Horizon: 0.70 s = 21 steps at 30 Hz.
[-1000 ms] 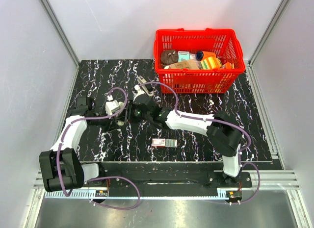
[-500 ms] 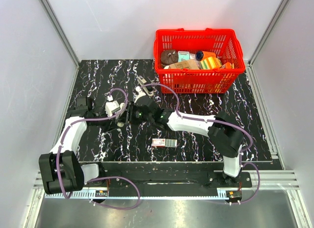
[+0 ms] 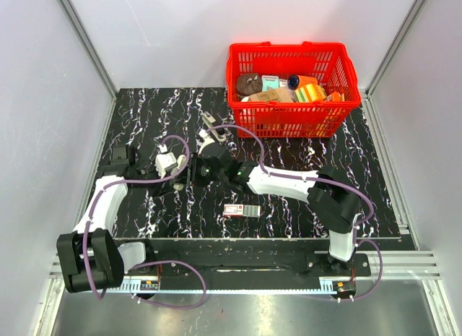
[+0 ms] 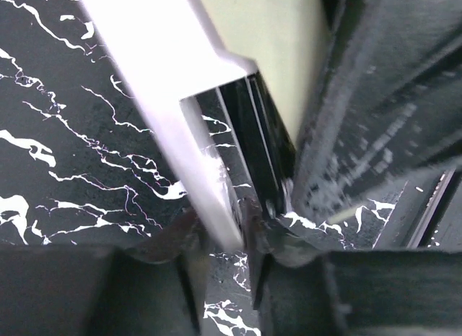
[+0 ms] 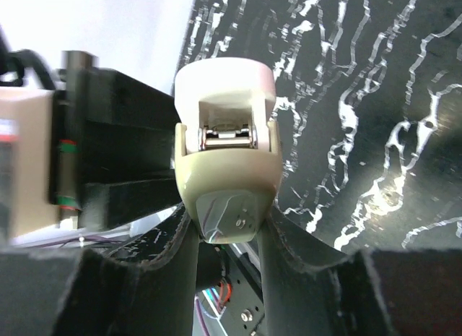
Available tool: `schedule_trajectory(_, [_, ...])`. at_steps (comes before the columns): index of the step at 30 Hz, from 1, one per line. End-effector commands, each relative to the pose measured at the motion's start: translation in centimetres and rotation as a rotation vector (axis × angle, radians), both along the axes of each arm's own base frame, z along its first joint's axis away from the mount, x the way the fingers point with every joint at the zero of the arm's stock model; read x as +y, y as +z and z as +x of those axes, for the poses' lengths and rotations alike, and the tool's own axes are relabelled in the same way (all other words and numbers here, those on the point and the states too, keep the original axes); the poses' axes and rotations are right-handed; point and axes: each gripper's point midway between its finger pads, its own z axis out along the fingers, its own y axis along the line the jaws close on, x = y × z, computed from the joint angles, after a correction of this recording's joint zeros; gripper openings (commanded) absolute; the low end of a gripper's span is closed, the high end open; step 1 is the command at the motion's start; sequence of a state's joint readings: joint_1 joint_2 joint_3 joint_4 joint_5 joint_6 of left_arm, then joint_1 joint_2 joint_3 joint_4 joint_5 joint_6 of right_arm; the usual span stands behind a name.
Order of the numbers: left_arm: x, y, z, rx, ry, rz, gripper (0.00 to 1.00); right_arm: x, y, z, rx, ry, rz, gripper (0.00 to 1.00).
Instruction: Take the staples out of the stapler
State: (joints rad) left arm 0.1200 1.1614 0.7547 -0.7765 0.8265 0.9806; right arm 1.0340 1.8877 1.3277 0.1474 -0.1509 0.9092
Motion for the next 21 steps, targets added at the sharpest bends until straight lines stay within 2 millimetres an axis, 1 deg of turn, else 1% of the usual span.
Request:
schedule_trajectory(1, [-0.5, 1.7, -0.4, -0.085, -0.062, -0.015, 0.35, -1.5, -0.1, 0.6, -0.009, -0.007, -0.063, 0.00])
schedule_trajectory(5, [-1.1, 1.7, -1.9, -0.067, -0.099, -0.043, 0.51, -1.0, 0.0, 1.1, -0.003, -0.020, -0.046, 0.00])
schedule_trajectory(6, [-1.2, 1.6, -1.9, -0.064, -0.098, -0.048, 0.53, -0.9, -0.1, 1.2, -0.001, -0.020, -0.047, 0.00])
schedule_trajectory(7, [-1.2, 1.6, -2.0, -0.063, -0.098, -0.050, 0.57, -0.9, -0.1, 1.3, 0.000, -0.023, -0.046, 0.00])
schedule_trajectory(10, [-1.2, 1.5, -2.1, -0.058, -0.095, -0.052, 0.60, -1.1, -0.2, 1.7, -0.002, -0.034, -0.050, 0.00])
schedule_trajectory(11, [-1.2, 1.5, -2.1, -0.054, -0.092, -0.053, 0.69, -1.2, -0.3, 1.8, -0.002, -0.038, -0.051, 0.00])
schedule_trajectory(13, [-1.0, 1.4, -1.9, -0.052, -0.084, -0.050, 0.70, -1.5, -0.3, 2.3, -0.001, -0.051, -0.051, 0.00])
schedule_trajectory(17, [-0.2, 1.7, -0.8, -0.040, -0.020, -0.062, 0.70, -1.8, -0.2, 2.7, -0.003, -0.063, -0.051, 0.00])
schedule_trajectory(19, [0.1, 2.1, -0.6, -0.022, -0.012, -0.086, 0.70, -1.8, -0.3, 2.9, -0.003, -0.067, -0.054, 0.00])
schedule_trajectory(21, [0.0, 2.4, -1.2, 0.004, -0.023, -0.114, 0.71, -1.8, -0.3, 3.0, -0.002, -0.072, -0.054, 0.00])
